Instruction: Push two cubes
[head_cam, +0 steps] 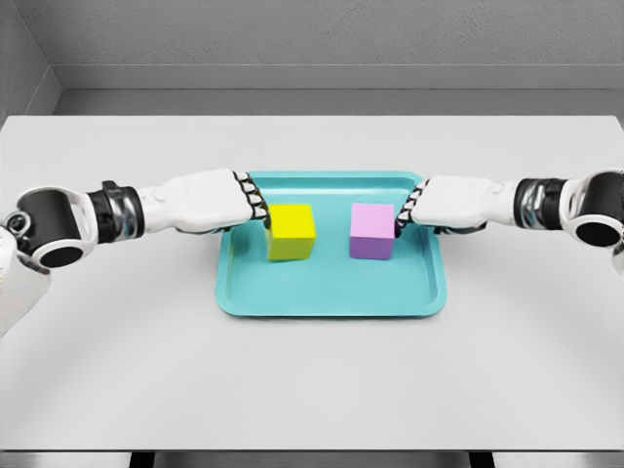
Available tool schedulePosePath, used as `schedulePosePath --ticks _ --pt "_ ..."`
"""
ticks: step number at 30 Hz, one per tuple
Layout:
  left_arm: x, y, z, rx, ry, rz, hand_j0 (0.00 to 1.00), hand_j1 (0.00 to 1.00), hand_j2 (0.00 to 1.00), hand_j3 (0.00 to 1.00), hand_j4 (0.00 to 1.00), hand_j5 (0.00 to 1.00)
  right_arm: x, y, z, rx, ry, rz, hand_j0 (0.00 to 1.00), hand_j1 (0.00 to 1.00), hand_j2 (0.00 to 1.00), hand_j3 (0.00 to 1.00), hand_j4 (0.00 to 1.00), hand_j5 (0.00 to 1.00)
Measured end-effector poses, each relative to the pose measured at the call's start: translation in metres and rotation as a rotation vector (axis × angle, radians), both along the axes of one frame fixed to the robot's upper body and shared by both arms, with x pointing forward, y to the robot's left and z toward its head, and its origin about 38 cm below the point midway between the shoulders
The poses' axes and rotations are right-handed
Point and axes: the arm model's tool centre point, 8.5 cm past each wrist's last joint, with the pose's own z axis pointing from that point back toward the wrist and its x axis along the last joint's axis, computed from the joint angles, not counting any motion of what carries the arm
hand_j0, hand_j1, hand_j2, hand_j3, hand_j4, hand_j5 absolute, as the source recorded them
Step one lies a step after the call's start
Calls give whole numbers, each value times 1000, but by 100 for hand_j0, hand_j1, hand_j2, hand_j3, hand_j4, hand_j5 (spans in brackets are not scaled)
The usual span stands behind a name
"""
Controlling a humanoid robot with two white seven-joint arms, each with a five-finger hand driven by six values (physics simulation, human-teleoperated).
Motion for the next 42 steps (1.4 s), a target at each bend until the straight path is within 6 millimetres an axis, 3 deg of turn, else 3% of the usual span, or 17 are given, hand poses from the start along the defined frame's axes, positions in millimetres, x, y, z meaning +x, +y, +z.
schedulePosePath --ticks 19,36,38,42 --pt "0 -27 -6 5 -13 -36 71 71 71 71 71 71 10 21 -2 -9 -14 22 68 68 68 68 68 68" --pt "4 -31 -6 13 -18 -31 72 72 72 72 72 72 12 26 0 -5 -20 27 68 68 68 68 68 68" --pt "4 -31 -6 11 -17 -30 65 65 65 65 65 65 12 26 0 -5 -20 28 68 68 68 68 68 68" --pt "4 -30 -7 7 -8 -23 63 63 63 63 63 63 12 25 0 -8 -21 27 68 68 68 68 68 68"
